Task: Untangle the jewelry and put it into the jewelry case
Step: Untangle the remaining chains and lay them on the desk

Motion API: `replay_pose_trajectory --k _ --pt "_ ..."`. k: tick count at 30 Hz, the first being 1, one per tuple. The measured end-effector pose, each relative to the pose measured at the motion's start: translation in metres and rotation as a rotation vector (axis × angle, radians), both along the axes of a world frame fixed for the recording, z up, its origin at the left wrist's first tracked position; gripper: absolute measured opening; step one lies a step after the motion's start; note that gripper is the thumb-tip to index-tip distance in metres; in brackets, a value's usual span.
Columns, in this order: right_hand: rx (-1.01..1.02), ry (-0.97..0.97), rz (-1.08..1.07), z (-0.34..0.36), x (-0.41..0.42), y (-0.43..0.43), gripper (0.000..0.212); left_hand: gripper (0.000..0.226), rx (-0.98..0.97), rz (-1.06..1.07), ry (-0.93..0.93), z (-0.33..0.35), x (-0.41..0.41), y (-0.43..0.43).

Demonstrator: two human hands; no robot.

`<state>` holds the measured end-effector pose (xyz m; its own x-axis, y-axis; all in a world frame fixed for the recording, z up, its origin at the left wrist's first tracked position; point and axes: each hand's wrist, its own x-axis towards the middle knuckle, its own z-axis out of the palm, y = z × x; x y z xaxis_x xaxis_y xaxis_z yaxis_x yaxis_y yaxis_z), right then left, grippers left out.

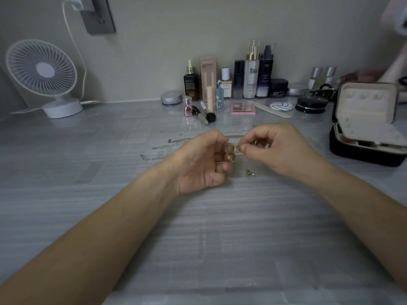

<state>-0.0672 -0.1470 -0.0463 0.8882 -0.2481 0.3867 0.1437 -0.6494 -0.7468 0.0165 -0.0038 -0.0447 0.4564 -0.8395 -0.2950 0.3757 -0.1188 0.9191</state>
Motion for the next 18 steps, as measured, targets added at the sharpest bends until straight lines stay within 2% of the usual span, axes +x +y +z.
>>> replay_pose_trajectory --k 4,10,14,18 --pt "0.014 -0.011 -0.015 0.0003 0.0006 0.0000 0.021 0.020 -0.056 0.052 0.091 -0.0025 0.0003 -0.0006" --pt "0.027 -0.032 -0.066 0.0024 0.0010 0.0011 0.021 0.011 -0.132 0.095 0.148 -0.0043 -0.0044 -0.0035" --pt "0.226 -0.024 -0.023 0.0019 0.0012 0.0031 0.021 0.005 -0.076 0.067 0.071 -0.0039 -0.0060 -0.0040" --pt "0.344 0.130 0.026 -0.0010 0.0022 0.0019 0.024 0.014 -0.009 0.128 -0.071 -0.0050 -0.0089 -0.0065"
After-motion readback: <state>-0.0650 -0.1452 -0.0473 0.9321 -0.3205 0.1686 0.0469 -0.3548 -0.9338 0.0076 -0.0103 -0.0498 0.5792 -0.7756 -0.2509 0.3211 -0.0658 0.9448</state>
